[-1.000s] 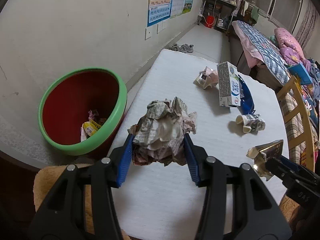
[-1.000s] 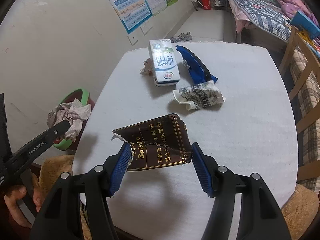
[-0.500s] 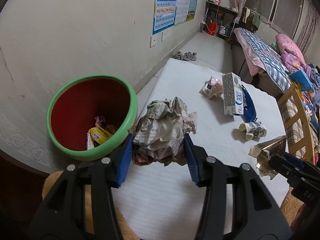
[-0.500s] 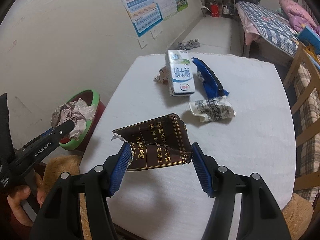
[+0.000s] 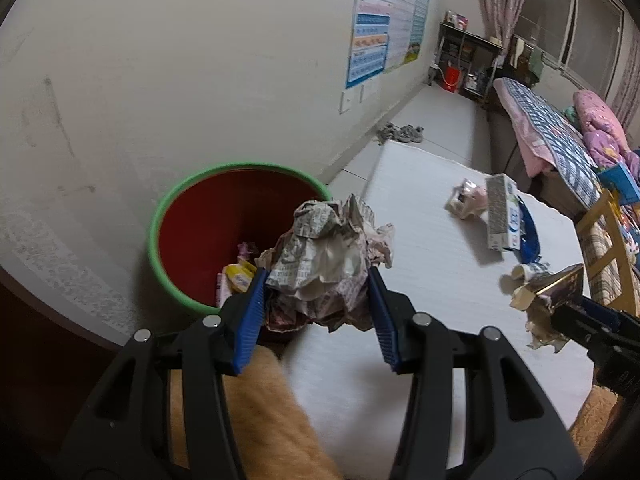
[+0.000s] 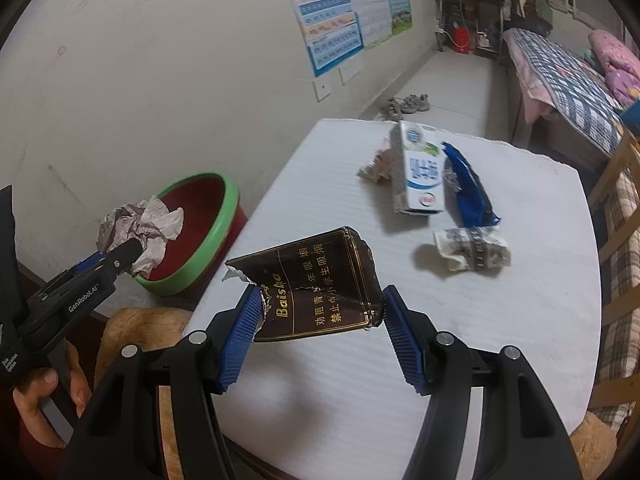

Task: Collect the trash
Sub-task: 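Carry both wrappers over the red bin and open both tools to drop them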

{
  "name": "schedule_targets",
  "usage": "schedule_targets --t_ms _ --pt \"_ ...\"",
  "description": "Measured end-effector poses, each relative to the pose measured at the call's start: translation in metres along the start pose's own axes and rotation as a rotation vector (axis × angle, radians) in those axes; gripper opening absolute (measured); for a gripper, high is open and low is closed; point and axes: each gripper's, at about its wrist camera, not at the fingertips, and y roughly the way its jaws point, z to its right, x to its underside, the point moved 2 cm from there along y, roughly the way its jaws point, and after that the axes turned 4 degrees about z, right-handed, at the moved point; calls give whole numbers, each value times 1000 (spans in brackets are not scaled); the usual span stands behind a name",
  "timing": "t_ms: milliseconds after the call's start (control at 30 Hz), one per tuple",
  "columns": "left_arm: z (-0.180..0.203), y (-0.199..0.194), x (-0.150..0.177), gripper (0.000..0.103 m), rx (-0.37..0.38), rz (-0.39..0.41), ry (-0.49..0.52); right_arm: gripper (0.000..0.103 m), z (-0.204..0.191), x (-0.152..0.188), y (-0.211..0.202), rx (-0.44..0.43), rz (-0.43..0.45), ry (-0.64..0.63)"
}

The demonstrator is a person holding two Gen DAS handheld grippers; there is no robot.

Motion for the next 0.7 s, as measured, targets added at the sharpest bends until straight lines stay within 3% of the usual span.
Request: schedule_targets --t_ms 700 --pt "-76 4 -16 47 -59 36 -81 60 -78 -37 22 -64 30 -142"
